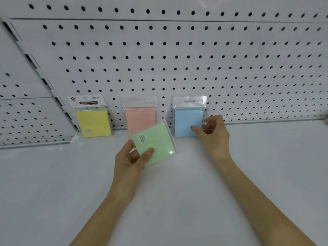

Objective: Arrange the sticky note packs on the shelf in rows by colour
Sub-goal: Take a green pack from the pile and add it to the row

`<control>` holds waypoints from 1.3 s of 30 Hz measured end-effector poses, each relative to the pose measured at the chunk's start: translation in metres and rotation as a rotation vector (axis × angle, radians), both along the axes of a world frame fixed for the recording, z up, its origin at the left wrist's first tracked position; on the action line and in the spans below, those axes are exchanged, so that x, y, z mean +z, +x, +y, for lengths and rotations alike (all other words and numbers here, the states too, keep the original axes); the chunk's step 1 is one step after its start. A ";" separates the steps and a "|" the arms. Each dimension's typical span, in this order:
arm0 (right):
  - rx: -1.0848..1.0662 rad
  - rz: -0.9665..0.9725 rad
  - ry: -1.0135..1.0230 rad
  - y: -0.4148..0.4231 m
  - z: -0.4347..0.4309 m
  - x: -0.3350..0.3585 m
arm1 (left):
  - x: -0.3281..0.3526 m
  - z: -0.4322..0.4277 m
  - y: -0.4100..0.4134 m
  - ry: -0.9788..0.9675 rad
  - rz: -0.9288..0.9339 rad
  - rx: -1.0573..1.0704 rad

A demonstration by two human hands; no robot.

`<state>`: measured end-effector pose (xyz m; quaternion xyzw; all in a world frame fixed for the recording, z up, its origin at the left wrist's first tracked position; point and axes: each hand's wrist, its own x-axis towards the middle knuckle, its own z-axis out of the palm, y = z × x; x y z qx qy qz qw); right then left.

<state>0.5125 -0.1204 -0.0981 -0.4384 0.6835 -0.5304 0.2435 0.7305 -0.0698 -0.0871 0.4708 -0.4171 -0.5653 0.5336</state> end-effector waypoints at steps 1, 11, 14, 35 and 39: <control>-0.017 -0.029 -0.012 0.000 0.001 0.001 | -0.001 0.000 0.000 0.007 0.017 0.000; 0.358 -0.414 0.215 0.010 0.059 0.022 | -0.004 0.001 -0.045 -0.011 0.193 -0.044; 0.420 -0.641 0.274 0.002 0.066 0.022 | -0.002 0.000 -0.067 -0.040 0.171 -0.012; 0.369 -0.712 0.215 -0.102 0.054 0.032 | 0.005 -0.002 -0.173 -0.085 0.039 0.025; 0.373 -0.608 -0.006 -0.112 0.045 0.035 | 0.000 -0.006 -0.177 -0.075 -0.063 0.004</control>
